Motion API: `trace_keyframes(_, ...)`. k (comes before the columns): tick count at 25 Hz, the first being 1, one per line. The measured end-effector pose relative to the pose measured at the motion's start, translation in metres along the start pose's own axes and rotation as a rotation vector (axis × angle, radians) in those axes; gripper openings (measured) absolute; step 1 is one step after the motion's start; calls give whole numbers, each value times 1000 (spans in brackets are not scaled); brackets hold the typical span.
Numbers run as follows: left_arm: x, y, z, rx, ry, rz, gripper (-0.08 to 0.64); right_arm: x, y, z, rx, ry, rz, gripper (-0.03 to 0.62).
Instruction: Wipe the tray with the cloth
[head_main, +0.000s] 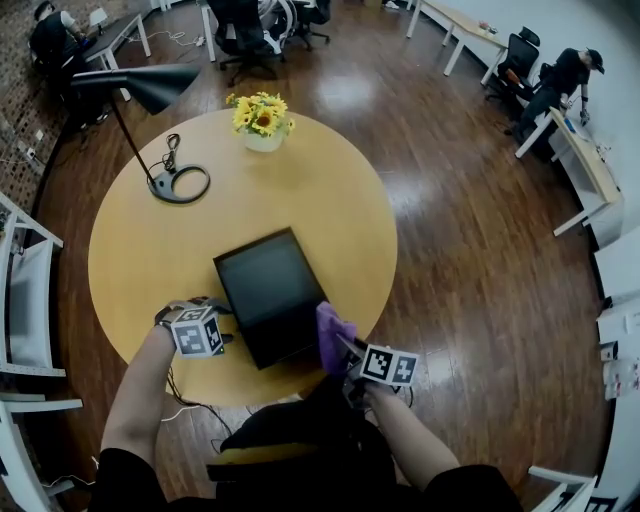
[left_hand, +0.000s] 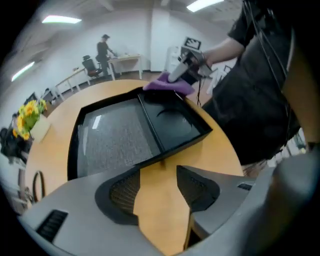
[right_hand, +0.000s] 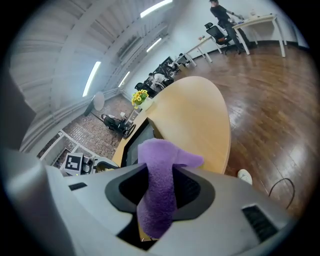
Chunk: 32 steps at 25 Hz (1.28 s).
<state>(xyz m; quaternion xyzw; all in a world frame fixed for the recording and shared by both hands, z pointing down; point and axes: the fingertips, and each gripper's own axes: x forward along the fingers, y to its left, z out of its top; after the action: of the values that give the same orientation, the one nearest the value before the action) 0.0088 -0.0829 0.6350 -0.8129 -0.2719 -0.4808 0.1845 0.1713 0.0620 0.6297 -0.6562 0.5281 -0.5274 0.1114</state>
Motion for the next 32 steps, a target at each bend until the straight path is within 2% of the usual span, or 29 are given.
trace_keyframes(2,4,-1,-4,115,57,17,216,1,-1,1,-3,0,-8,137)
trace_keyframes(5,3,0,-6,170,69,40,216,4,-1,5,-3,-7,-18,137)
trace_keyframes(8,4,4,-9,164,67,91,215,12,-1,14,-21,-6,-26,136)
trace_keyframes(11,-5,17,-3,111,15,187,216,23,1,27,-62,0,-28,136)
trace_keyframes(13,-10,30,0,105,-9,243,216,33,4,37,-104,11,-26,137)
trace_keyframes(14,-9,34,0,112,-3,249,217,38,5,42,-125,21,-27,137)
trace_keyframes(16,0,36,-5,109,32,209,232,45,7,50,-161,44,-30,137)
trace_keyframes(18,10,33,-12,78,66,153,233,53,10,59,-185,64,-35,137)
trace_keyframes(21,10,30,-17,-14,66,135,213,71,17,77,-211,74,-40,137)
trace_keyframes(25,5,18,-13,-161,32,116,152,103,27,99,-308,139,-26,137)
trace_keyframes(32,8,-18,13,-367,-89,129,149,164,57,125,-457,235,8,137)
